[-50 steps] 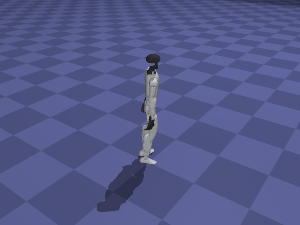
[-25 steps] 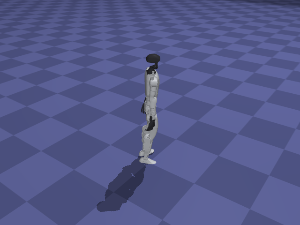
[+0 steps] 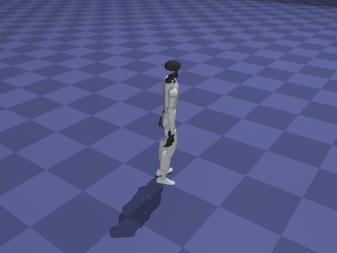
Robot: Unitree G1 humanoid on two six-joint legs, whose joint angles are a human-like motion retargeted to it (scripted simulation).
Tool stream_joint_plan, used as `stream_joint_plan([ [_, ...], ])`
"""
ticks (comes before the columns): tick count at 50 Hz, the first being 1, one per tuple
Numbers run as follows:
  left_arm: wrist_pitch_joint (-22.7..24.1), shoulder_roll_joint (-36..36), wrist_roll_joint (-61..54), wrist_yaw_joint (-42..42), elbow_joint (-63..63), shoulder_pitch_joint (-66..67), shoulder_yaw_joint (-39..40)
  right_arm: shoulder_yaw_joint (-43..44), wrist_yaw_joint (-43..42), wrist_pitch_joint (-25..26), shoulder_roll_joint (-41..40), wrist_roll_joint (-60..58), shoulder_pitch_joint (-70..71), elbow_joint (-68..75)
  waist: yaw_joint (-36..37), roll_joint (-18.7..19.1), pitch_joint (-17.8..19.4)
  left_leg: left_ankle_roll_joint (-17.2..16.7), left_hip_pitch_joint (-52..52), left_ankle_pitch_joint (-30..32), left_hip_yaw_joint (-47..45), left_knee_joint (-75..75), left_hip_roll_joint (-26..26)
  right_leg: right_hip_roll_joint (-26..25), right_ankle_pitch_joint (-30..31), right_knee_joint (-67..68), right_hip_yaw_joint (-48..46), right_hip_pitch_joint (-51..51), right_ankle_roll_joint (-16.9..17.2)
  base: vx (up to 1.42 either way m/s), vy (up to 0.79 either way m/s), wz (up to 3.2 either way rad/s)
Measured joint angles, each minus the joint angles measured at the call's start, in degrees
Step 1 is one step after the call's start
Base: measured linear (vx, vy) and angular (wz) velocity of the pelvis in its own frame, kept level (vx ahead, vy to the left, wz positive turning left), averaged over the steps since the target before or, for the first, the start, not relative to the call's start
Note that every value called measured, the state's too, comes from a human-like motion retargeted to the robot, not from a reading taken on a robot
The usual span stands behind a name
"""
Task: Upper body actions
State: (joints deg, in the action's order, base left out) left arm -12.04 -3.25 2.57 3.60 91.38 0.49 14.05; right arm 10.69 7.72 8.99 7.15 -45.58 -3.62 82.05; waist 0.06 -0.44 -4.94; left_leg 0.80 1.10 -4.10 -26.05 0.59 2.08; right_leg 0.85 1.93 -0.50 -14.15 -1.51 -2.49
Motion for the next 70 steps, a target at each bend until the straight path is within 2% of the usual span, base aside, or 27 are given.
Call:
stream_joint_plan([
  [12,0.34,0.77,0.2,0.7,-0.64,-0.09,-0.24,-0.39,-2.47,-1.08,0.21,1.8,-0.41,0.27,0.22,0.71,0.8,-0.23,-0.27,-0.1,-0.65,-0.16,-0.44,-0.15,0.33,0.43,0.71,-0.68,-0.03,0.02,0.01,-0.02],
  [17,0.95,0.45,0.28,0.71,-1.73,1.38,0.38,-9.34,-7.09,-4.63,0.47,13.81,4.02,5.14,2.35,1.01,3.21,-1.18,-0.26,-1.31,-2.83,3.19,-2.3,-0.26,0.81,1.24,1.85,-0.88,-0.44,-0.02,-0.05,-0.39],
  [20,3.43,-0.57,0.23,-0.85,-1.81,3.99,0.73,-18.15,-7.41,-4.01,-1.97,15.24,10.64,7.22,2.5,0.41,6.09,-2.85,2.38,-0.92,-3.76,12.13,-5.38,0.45,1.31,1.79,3.35,-0.53,-1.05,-0.05,-0.1,-0.3],
  [23,2.13,-2.71,1.07,-2.24,0.19,4.58,1.81,-23.23,0.2,-3.06,-5.68,10.13,17.66,1.21,2.63,-0.38,10.81,-5.07,12.85,10.19,-1.49,34.17,-11.85,2.28,2.52,1.45,3.84,-0.8,-1.15,-0.26,-0.11,0.15],
  [25,1.81,-5.45,1.87,-1.93,2.5,4.96,1.63,-24.08,5.73,-5.72,-7.54,8.73,21.21,-5.52,4.01,0.31,13.08,-3.1,23.76,18.16,3.09,50.43,-17.02,1.35,3.85,0.19,2.57,-1.11,-1.58,-0.3,-0.26,0.69],
  [27,0.5,-8.16,0.91,-1.41,5.43,6.06,1.64,-24.0,9.04,-9.41,-8.7,7.9,24.63,-10.06,6.5,-0.33,14.99,-0.76,29.71,17.29,4.55,58.86,-18.08,1.8,5.19,-1.21,0.59,0.08,-1.7,-0.14,-0.22,0.17],
  [28,-1.36,-9.06,0.67,-0.84,5.87,6.75,1.77,-22.42,9.25,-10.48,-9.12,6.39,26.05,-11.65,8.75,-0.08,15.43,-0.19,31.57,15.29,3.98,62.4,-20.35,1.53,5.4,-1.52,0.26,0.28,-2.0,-0.09,-0.07,-0.35],
  [30,-4.45,-10.14,0.01,-0.45,6.02,7.86,2.75,-19.67,7.41,-11.71,-9.21,4.55,27.77,-14.15,13.41,0.48,15.3,2.23,34.44,10.49,0.81,67.68,-25.9,0.67,5.28,-0.78,1.94,-1.2,-2.88,-0.08,0.01,-0.48],
  [32,-4.29,-10.07,-3.08,-2.07,6.02,8.82,5.04,-19.91,4.42,-12.4,-9.72,5.82,28.14,-14.59,13.8,-0.25,15.95,3.33,34.19,7.36,-1.06,68.93,-26.71,1.54,4.91,-0.12,2.51,-1.44,-3.12,-0.07,0.03,-0.11],
  [35,-1.75,-9.4,-8.88,-5.67,6.02,9.08,7.02,-21.39,3.62,-13.9,-9.94,8.5,27.01,-13.81,11.72,-0.59,15.75,1.11,31.52,7.32,-0.38,65.95,-24.1,2.06,4.42,-0.25,2.12,-0.75,-2.79,-0.05,0.08,0.32],
  [38,-0.65,-7.96,-10.72,-7.04,6.02,7.98,5.52,-19.27,3.34,-11.93,-9.01,3.17,21.25,-11.79,7.53,-0.78,12.87,-2.0,24.37,11.11,0.56,54.16,-17.39,2.69,3.24,-0.62,0.95,0.47,-2.08,0.12,0.17,0.87],
  [40,0.1,-7.01,-11.1,-7.3,6.02,6.43,2.34,-16.38,0.9,-10.31,-7.96,-0.06,15.38,-9.73,5.89,-1.69,10.89,-3.58,16.74,15.04,0.55,40.58,-11.56,3.73,1.74,0.5,-0.12,1.43,-1.11,0.21,0.18,0.57],
  [42,2.28,-5.7,-11.63,-8.97,6.02,2.95,-1.63,-11.82,-2.71,-8.17,-6.54,-1.16,9.47,-6.94,5.8,-2.31,10.07,-4.55,8.63,4.19,0.45,26.3,-6.41,4.23,-0.87,4.37,-0.53,1.22,-0.59,0.07,0.18,0.02],
  [43,3.83,-4.63,-12.11,-10.6,6.02,0.48,-3.87,-8.43,-5.3,-7.03,-5.62,-1.52,7.04,-4.81,5.72,-1.61,10.46,-3.86,3.11,-0.79,-2.05,18.58,-5.41,3.99,-3.02,8.46,-1.77,0.82,-0.64,-0.08,0.22,0.04],
  [45,7.5,-1.75,-12.35,-12.58,6.02,-5.49,-6.51,-2.68,-10.01,-4.92,-2.29,-0.92,3.64,0.12,3.1,0.96,11.79,0.48,-2.63,-2.9,1.73,6.44,-2.74,2.53,0.17,22.1,-3.7,-3.93,-4.04,-0.13,0.25,0.25],
  [47,9.55,0.93,-12.82,-10.37,4.15,-11.16,-9.38,-0.51,-15.85,-2.11,2.41,1.6,0.38,4.91,-0.56,3.68,13.7,1.43,-5.42,-0.95,2.49,2.37,-3.98,4.51,7.48,39.61,-6.47,-10.71,-8.87,-0.13,0.26,0.35],
  [48,8.86,1.31,-14.08,-7.94,2.67,-14.89,-12.28,0.03,-18.21,-0.52,4.83,2.77,-0.79,7.03,-3.26,4.8,15.3,1.34,-5.81,-0.4,3.8,2.25,-5.12,6.46,8.67,47.76,-7.68,-13.84,-11.48,-0.33,0.26,0.76],
  [49,8.0,1.14,-13.52,-6.23,0.85,-18.61,-13.55,0.69,-19.85,0.59,6.83,3.05,-1.34,9.37,-5.39,5.45,16.67,1.67,-5.66,-0.06,4.35,2.07,-5.63,7.66,8.49,54.08,-7.9,-16.69,-12.35,-0.49,0.23,0.93],
  [51,7.34,0.98,-9.74,-6.31,-3.54,-24.82,-13.22,2.29,-22.48,1.95,9.86,1.8,-2.28,13.91,-8.99,5.4,18.73,2.58,-4.96,0.08,5.61,2.18,-5.65,8.99,7.74,62.89,-7.42,-21.22,-12.35,-0.38,0.14,0.86],
  [53,9.91,1.46,-7.0,-9.46,-7.15,-28.56,-13.34,4.65,-24.8,3.25,11.54,0.38,-5.54,15.35,-11.26,5.34,19.76,3.01,-4.18,0.14,8.0,3.06,-6.36,8.3,8.0,68.14,-7.16,-24.52,-12.33,-0.04,0.02,0.59],
  [55,12.6,1.92,-7.45,-11.52,-9.52,-31.27,-16.18,7.71,-27.24,4.07,11.93,2.16,-9.91,15.35,-10.2,5.57,19.06,2.86,-3.75,0.26,7.94,3.12,-7.07,5.82,8.06,70.72,-6.2,-27.84,-12.29,0.08,-0.11,-0.11],
  [60,11.95,2.99,-4.13,-9.1,-11.04,-30.48,-17.34,11.94,-26.78,2.39,10.85,12.92,-15.67,15.35,-6.09,4.52,15.24,2.16,-5.01,0.06,5.69,1.73,-5.85,4.33,9.0,62.73,-7.41,-23.77,-10.69,0.16,-0.09,-0.4],
  [63,12.16,3.62,-6.1,-9.43,-8.92,-25.49,-16.83,8.21,-24.42,2.17,9.42,16.1,-12.69,15.35,-3.84,4.51,13.74,1.51,-6.29,-0.92,3.25,1.65,-5.35,0.12,11.52,47.41,-4.7,-14.92,-6.98,0.17,-0.02,-0.66],
  [65,12.85,4.21,-8.22,-10.1,-6.53,-20.44,-15.72,1.95,-22.21,2.58,8.33,15.96,-8.68,15.35,-3.4,4.13,12.68,1.04,-6.59,-2.23,2.12,2.87,-4.65,-2.02,14.21,32.9,-3.42,-6.9,-4.44,0.23,-0.03,-0.4],
  [67,13.17,3.81,-9.37,-10.29,-4.09,-13.24,-12.34,-7.13,-20.47,4.58,6.34,12.37,-2.91,15.35,-4.55,3.01,12.0,0.45,-6.13,-3.61,1.99,6.32,-3.52,-3.53,6.03,18.66,-3.03,1.22,-2.66,0.3,-0.05,-0.24],
  [68,12.54,3.6,-8.59,-10.29,-2.83,-9.15,-9.0,-11.61,-19.81,5.6,4.73,9.41,0.13,15.35,-3.61,2.06,11.35,-0.02,-5.72,-3.87,0.64,8.68,-2.81,-2.66,1.68,13.25,-5.18,3.95,-2.85,0.35,-0.11,-0.92],
  [70,9.73,3.01,-8.51,-9.79,-0.02,-1.48,-2.53,-19.14,-15.74,7.0,0.58,1.82,6.66,13.42,-0.58,0.15,10.61,-2.51,-3.42,0.47,-3.3,16.98,-3.85,-1.45,-1.02,6.0,-0.26,5.81,-2.72,0.18,-0.13,-1.36],
])
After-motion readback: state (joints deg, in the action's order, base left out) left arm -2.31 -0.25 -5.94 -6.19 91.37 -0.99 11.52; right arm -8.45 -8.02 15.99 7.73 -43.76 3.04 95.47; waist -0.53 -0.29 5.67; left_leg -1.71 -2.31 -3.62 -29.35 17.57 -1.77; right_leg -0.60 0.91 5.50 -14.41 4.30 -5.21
